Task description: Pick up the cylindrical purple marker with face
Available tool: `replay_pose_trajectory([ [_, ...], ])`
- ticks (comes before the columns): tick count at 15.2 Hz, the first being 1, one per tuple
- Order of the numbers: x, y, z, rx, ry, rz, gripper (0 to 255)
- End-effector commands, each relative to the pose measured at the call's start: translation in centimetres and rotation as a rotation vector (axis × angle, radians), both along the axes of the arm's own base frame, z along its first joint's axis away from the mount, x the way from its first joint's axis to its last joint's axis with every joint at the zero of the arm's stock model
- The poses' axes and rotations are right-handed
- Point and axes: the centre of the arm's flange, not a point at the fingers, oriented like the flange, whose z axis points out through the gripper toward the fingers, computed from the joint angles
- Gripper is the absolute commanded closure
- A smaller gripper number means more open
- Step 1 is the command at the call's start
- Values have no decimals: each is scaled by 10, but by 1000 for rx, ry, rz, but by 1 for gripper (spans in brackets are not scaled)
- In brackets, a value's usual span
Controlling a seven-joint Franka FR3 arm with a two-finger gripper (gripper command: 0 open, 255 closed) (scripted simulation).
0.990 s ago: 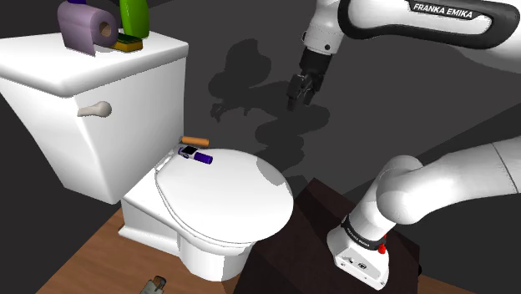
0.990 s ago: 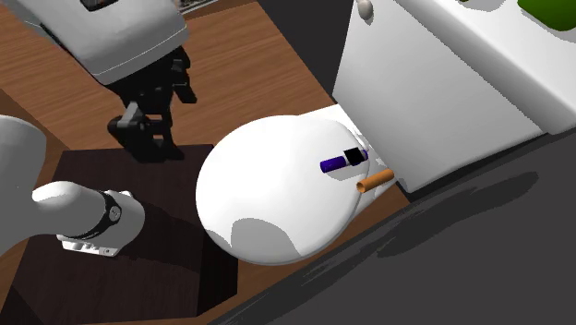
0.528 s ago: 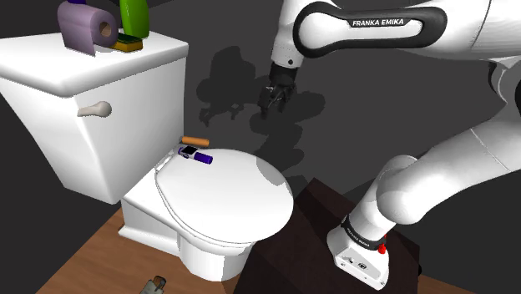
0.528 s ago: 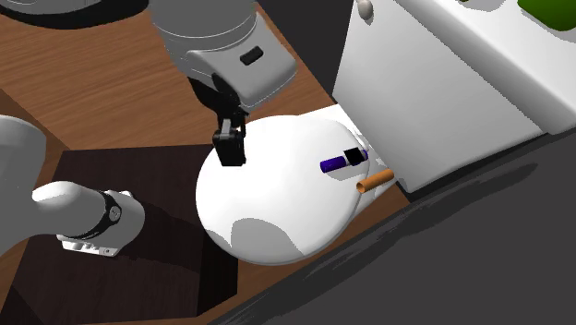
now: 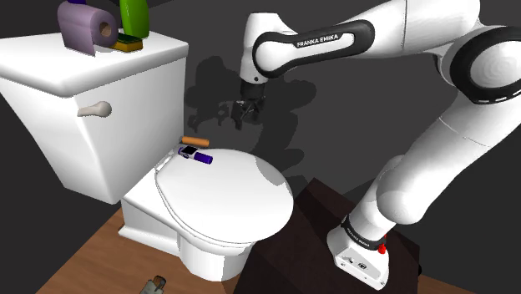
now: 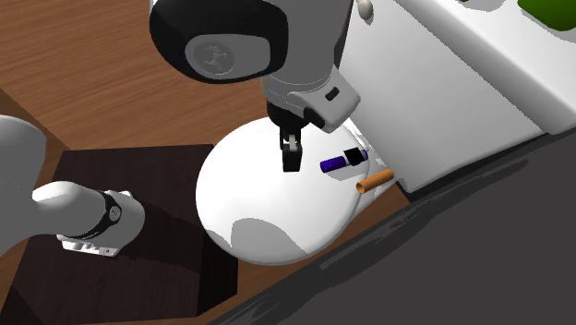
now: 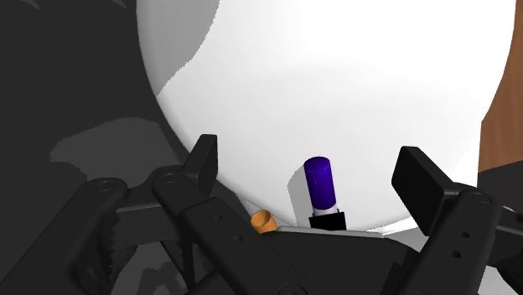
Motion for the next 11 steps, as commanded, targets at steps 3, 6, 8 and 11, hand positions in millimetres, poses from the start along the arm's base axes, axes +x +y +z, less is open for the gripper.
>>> replay_pose_trajectory([
  [3,39,14,-34,-4,14,20,0],
  [6,67,23,-62,-7,24,36,0],
  [8,86,30,-81,-9,31,46,0],
  [11,114,40,-109,-13,42,61,0],
])
